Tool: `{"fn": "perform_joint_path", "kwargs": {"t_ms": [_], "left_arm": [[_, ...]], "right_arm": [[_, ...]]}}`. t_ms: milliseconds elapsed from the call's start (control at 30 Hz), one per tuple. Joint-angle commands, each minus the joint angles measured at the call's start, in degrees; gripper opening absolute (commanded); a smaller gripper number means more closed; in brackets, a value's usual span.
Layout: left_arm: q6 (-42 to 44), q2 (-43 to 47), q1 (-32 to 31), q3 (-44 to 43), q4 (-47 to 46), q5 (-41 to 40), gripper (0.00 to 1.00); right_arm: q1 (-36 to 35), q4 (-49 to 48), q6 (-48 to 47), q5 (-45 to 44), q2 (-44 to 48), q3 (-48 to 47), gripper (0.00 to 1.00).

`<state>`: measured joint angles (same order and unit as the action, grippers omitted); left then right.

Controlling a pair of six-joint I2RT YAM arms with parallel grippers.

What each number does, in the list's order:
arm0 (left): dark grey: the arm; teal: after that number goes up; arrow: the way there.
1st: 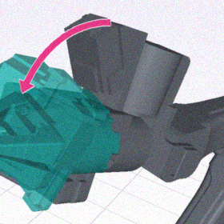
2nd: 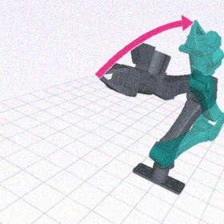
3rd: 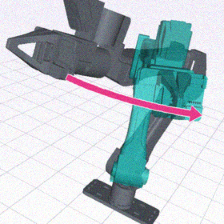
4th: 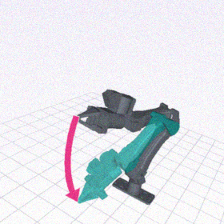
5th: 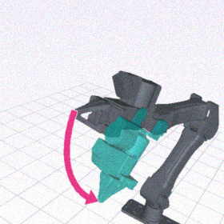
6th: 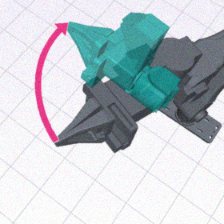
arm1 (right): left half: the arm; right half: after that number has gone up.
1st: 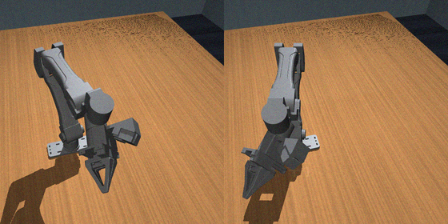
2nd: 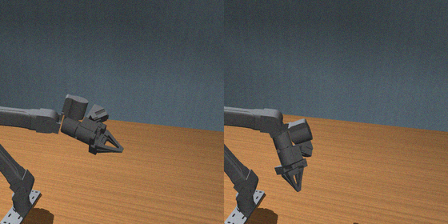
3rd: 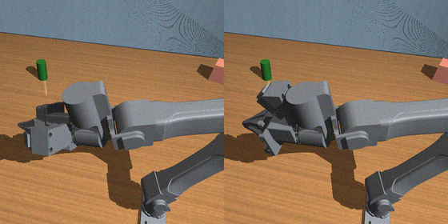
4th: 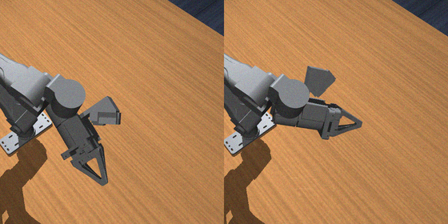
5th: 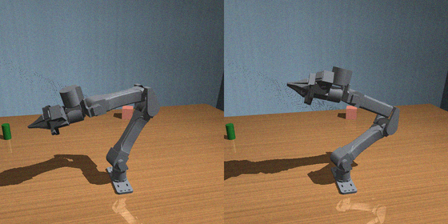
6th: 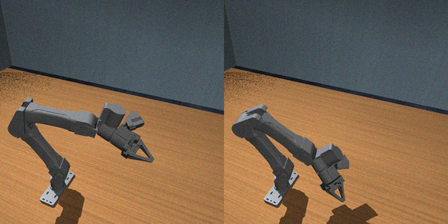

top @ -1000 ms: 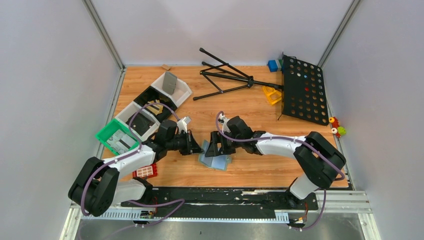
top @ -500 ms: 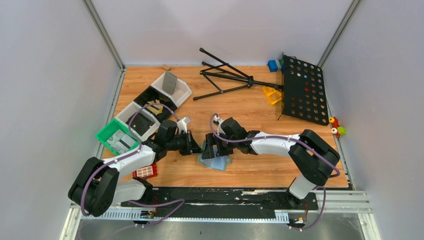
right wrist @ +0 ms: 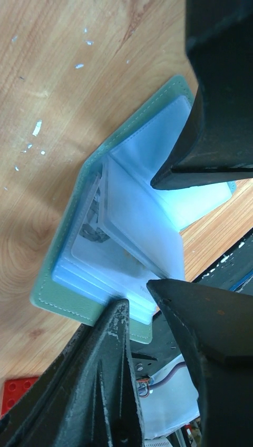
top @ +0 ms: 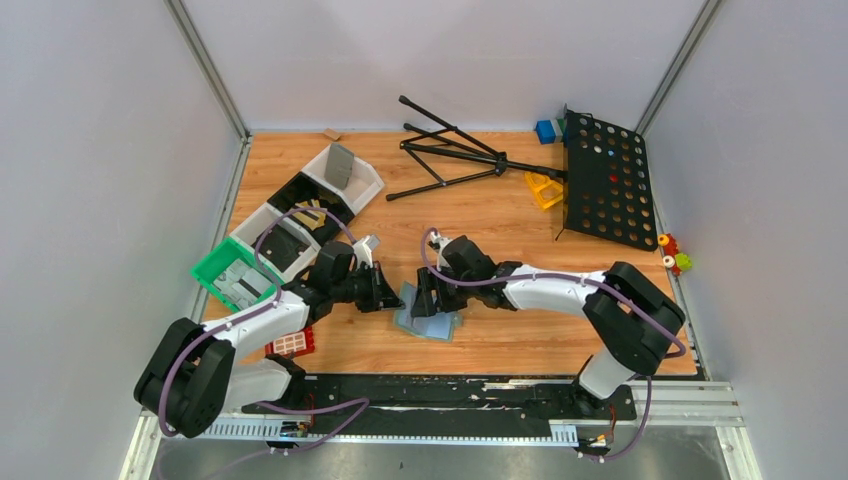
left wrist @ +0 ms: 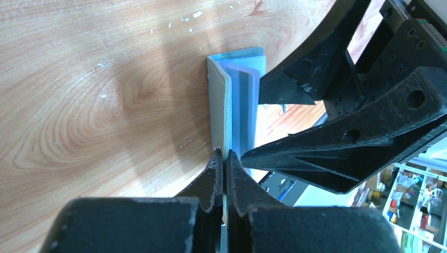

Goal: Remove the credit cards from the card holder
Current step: Remove the credit card from the card holder.

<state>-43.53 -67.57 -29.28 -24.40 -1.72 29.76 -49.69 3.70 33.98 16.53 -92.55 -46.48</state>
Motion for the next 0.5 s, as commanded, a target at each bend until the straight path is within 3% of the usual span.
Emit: {"fn": "perform_joint_path", "kwargs": {"t_ms": [0, 67, 167, 367, 467], "left_arm": [[1.24, 1.64, -0.43, -2.27, 0.44, 0.11, 0.00], [1.27, 1.69, -0.43, -2.22, 0.53, 0.11, 0.00], [1.31, 1.67, -0.43, -2.23, 0.50, 0.10, 0.00], [1.34, 1.70, -0.43, -2.21, 0.44, 0.35, 0.00], [1.34, 1.68, -0.43, -2.14, 0.66, 0.22, 0.00]], "right_arm": [[0.88, 2.34, -1.41, -2.24, 2.94, 2.09, 0.61], [1.23, 2.05, -1.29, -1.57, 3.97, 2.74, 0.59], [1.97, 0.75, -0.86, 0.56, 5.46, 4.08, 0.48], [2.82, 0.30, -0.33, 2.27, 6.76, 5.26, 0.51], [3.23, 1.88, -0.75, 1.88, 7.01, 5.36, 0.42]]}}
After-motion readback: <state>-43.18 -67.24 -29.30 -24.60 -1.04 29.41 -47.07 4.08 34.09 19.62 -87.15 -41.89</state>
